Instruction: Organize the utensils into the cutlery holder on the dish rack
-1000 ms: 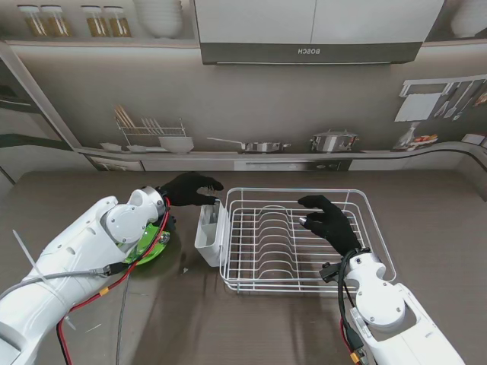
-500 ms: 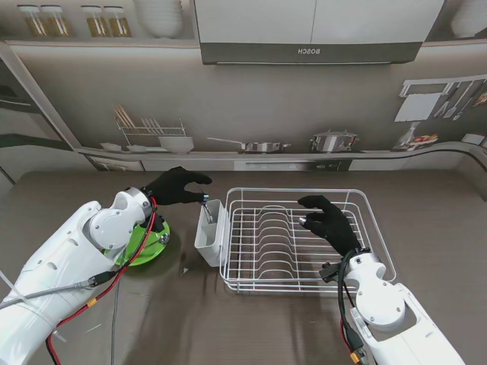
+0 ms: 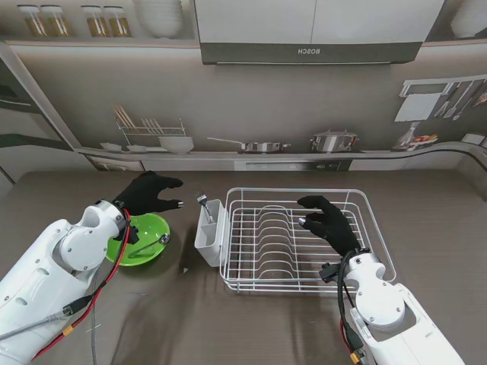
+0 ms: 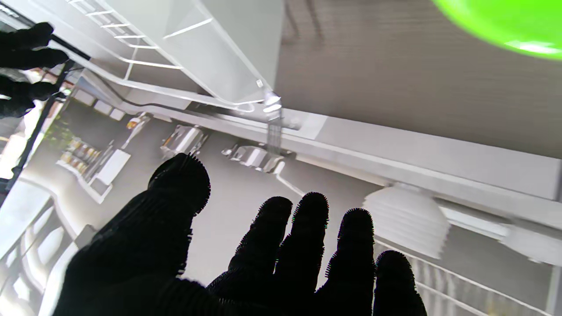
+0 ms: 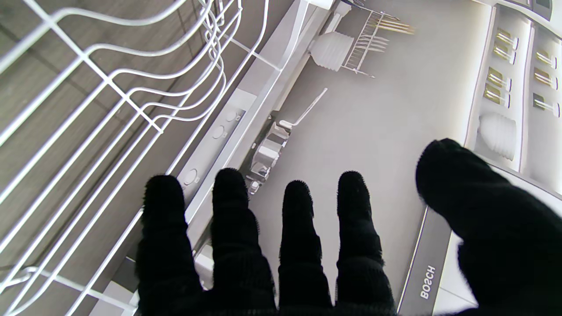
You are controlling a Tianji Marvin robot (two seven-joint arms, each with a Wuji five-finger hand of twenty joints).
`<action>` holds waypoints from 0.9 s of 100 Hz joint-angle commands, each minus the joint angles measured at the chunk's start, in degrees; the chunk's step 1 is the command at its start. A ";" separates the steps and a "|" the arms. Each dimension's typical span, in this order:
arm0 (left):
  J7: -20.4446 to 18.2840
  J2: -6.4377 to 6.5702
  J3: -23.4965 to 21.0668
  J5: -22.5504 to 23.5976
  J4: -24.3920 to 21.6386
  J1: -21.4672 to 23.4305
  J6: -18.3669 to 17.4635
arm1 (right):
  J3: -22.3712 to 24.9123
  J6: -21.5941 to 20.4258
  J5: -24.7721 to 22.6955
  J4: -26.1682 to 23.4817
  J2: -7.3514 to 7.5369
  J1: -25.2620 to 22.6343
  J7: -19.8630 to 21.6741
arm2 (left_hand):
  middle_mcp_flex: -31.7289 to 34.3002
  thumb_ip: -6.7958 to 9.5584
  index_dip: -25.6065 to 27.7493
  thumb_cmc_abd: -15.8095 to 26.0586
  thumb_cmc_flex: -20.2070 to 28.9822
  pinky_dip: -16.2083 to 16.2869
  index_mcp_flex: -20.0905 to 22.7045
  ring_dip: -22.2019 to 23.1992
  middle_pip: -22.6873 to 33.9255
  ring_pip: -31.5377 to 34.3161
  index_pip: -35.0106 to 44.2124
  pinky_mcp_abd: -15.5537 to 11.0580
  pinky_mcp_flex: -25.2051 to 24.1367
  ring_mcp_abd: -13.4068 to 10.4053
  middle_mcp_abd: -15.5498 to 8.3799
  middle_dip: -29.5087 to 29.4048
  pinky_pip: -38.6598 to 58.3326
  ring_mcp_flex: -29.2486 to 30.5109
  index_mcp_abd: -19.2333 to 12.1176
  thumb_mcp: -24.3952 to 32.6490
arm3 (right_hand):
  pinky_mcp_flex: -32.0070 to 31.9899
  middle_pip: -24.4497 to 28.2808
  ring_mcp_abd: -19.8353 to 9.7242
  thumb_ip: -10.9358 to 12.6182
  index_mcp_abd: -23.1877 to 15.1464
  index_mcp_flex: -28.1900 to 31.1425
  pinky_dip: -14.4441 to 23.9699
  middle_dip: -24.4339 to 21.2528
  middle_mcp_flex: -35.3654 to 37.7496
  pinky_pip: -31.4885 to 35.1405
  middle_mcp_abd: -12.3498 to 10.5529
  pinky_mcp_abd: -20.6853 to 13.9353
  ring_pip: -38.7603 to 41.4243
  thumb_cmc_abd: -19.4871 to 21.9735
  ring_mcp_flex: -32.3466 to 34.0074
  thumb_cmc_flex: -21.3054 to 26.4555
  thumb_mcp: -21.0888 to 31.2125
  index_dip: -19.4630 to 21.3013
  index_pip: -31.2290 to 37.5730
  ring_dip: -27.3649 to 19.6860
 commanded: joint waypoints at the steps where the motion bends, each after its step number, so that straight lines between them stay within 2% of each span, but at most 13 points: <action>1: -1.60 1.09 -0.89 1.30 -0.40 1.70 0.76 | -0.21 -0.02 -0.05 -0.24 -0.20 -0.25 0.81 | 0.69 1.20 -0.74 0.96 0.66 0.75 0.78 0.34 -0.12 0.03 -0.55 0.44 0.14 1.05 0.66 -0.28 -1.01 0.27 2.22 0.26 | 0.44 -0.55 -0.47 1.28 -0.20 -0.74 1.47 -0.74 -0.14 -0.89 -0.03 -0.48 0.17 1.44 1.17 -1.16 -0.57 -1.36 -0.55 0.59; 9: -2.31 1.52 -2.39 3.62 -1.33 3.33 0.85 | -0.26 -0.04 -0.07 -0.25 -0.18 -0.25 0.87 | 0.98 1.22 -0.69 0.73 0.99 0.64 2.87 0.35 -0.11 0.18 0.46 0.50 0.33 0.90 0.55 -0.28 -1.04 0.42 1.31 0.95 | 0.41 -0.57 -0.48 1.27 -0.19 -0.76 1.50 -0.75 -0.18 -0.94 0.01 -0.56 0.15 1.49 1.14 -1.18 -0.60 -1.37 -0.57 0.59; 20: -2.66 1.97 -3.65 6.69 -1.90 4.90 0.56 | -0.29 -0.05 -0.09 -0.28 -0.19 -0.27 0.84 | 1.45 1.28 0.72 0.13 3.21 0.38 5.98 0.47 0.21 0.73 3.13 0.30 0.78 0.31 -0.38 -0.02 -1.06 0.72 -2.58 3.92 | 0.43 -0.59 -0.50 1.28 -0.29 -0.78 1.54 -0.75 -0.26 -0.99 -0.04 -0.54 0.15 1.51 1.14 -1.17 -0.59 -1.37 -0.59 0.60; 27: -2.47 2.23 -3.95 9.03 -1.78 5.41 0.16 | -0.29 -0.07 -0.09 -0.32 -0.18 -0.30 0.83 | 2.00 1.47 1.42 -0.52 6.17 0.23 6.67 0.53 0.51 1.16 3.89 0.21 1.25 -0.40 -1.60 0.15 -0.97 1.32 -5.43 6.80 | 0.46 -0.58 -0.46 1.28 -0.22 -0.67 1.57 -0.75 -0.26 -1.00 0.03 -0.50 0.15 1.48 1.14 -1.16 -0.60 -1.37 -0.56 0.60; 40: -2.60 2.55 -3.43 10.72 -0.73 5.31 -0.53 | -0.30 -0.13 -0.11 -0.34 -0.17 -0.33 0.88 | 1.96 1.33 1.67 -1.82 7.01 -0.11 6.74 0.41 0.61 1.38 3.83 0.06 1.45 -0.73 -2.26 0.14 -1.11 1.16 -7.98 8.60 | 0.51 -0.64 -0.58 1.28 -0.30 -0.66 1.61 -0.77 -0.39 -1.02 0.01 -0.57 0.17 1.49 1.17 -1.16 -0.58 -1.37 -0.58 0.61; 90: -0.09 2.63 1.03 12.20 4.45 2.36 -2.44 | -0.08 -0.01 -0.07 -0.44 -0.21 -0.35 0.69 | 0.54 0.57 2.26 -6.54 4.76 -0.74 6.97 -0.17 0.58 1.13 3.96 0.97 0.58 -1.24 -2.65 -0.19 -1.52 -0.07 -10.75 12.20 | 0.51 -0.59 -0.48 1.28 -0.25 -0.60 1.75 -0.76 -0.33 -1.13 0.02 -0.52 0.29 1.51 1.32 -1.18 -0.59 -1.37 -0.60 0.65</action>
